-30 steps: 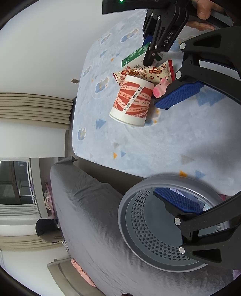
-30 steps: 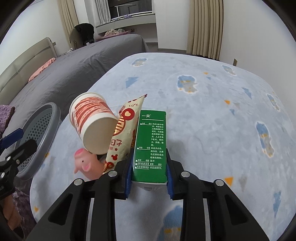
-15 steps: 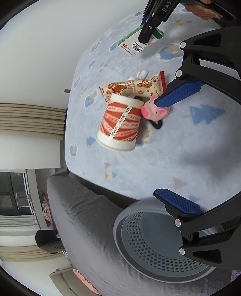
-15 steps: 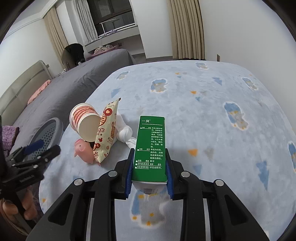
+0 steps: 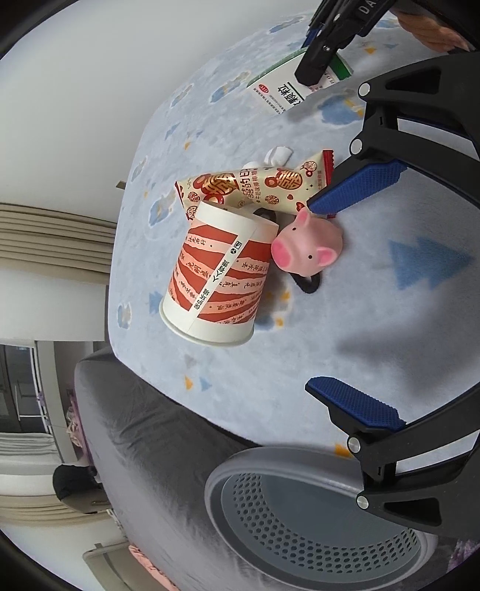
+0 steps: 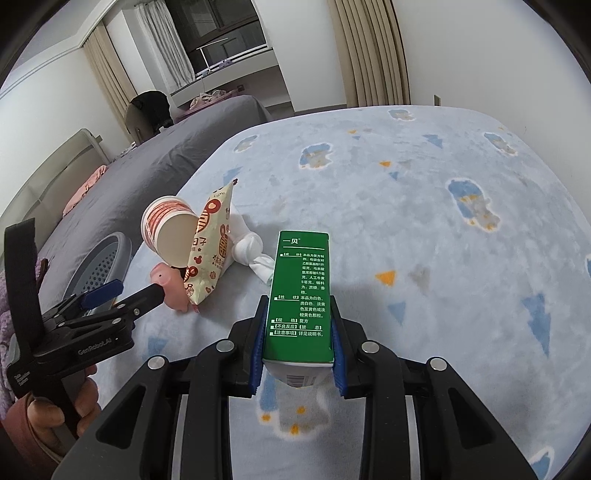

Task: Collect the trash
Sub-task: 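Grasp the pink pig toy with the left tool while the right tool holds the carton, then lift the pig toy and carton and carry both over the wastebasket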

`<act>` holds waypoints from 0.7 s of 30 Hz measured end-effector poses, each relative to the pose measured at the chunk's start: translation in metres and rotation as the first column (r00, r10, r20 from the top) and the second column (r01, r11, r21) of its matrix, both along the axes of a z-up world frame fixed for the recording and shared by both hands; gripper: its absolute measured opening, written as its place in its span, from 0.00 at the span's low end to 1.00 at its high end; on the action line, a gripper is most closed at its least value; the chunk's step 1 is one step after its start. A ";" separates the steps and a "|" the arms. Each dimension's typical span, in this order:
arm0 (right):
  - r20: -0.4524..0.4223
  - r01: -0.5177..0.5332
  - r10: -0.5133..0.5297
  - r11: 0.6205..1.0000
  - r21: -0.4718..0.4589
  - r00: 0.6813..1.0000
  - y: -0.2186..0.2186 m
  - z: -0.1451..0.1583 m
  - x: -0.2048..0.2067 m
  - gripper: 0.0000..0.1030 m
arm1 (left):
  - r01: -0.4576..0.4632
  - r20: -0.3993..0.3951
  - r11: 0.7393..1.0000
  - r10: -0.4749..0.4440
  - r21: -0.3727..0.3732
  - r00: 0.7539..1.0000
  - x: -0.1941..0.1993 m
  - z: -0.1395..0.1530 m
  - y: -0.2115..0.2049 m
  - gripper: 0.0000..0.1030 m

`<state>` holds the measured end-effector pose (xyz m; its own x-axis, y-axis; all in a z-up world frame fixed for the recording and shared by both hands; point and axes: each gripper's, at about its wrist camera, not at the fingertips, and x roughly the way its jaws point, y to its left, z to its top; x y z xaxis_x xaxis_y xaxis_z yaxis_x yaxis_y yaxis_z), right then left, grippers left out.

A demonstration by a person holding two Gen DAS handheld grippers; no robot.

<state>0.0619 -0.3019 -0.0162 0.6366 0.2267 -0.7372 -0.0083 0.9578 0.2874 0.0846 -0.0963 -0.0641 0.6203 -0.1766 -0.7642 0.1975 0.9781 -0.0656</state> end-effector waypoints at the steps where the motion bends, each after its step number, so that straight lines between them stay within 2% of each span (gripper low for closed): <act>1: -0.001 0.000 0.000 1.000 0.001 1.000 -0.001 -0.001 0.000 0.28 | -0.002 -0.002 1.000 0.002 -0.003 1.000 0.001 -0.001 -0.001 0.85; 8: -0.006 0.001 -0.001 1.000 0.010 1.000 -0.005 -0.004 0.001 0.28 | -0.011 -0.014 1.000 0.010 -0.016 1.000 0.009 -0.007 -0.007 0.85; 10: -0.007 0.001 -0.001 1.000 0.010 1.000 -0.005 -0.004 0.001 0.28 | -0.010 -0.019 1.000 0.010 -0.023 1.000 0.011 -0.009 -0.010 0.82; 12: -0.007 0.001 -0.001 1.000 0.010 1.000 -0.005 -0.005 0.001 0.28 | -0.005 -0.025 0.999 0.004 -0.032 1.000 0.012 -0.010 -0.011 0.76; 14: -0.007 0.000 0.000 1.000 0.006 1.000 -0.005 -0.005 0.001 0.28 | 0.007 -0.035 0.999 -0.008 -0.037 0.999 0.013 -0.011 -0.013 0.63; 18: -0.005 0.004 -0.004 1.000 0.005 1.000 -0.008 -0.006 0.000 0.28 | 0.037 -0.036 0.998 -0.039 -0.057 0.999 0.011 -0.009 -0.017 0.48; 20: -0.005 0.005 -0.005 1.000 0.007 1.000 -0.009 -0.006 0.000 0.28 | 0.055 -0.033 0.996 -0.057 -0.065 0.998 0.008 -0.006 -0.018 0.37; 21: -0.004 0.005 -0.005 1.000 0.006 1.000 -0.009 -0.005 -0.001 0.28 | 0.061 -0.032 0.996 -0.063 -0.069 0.997 0.007 -0.006 -0.018 0.36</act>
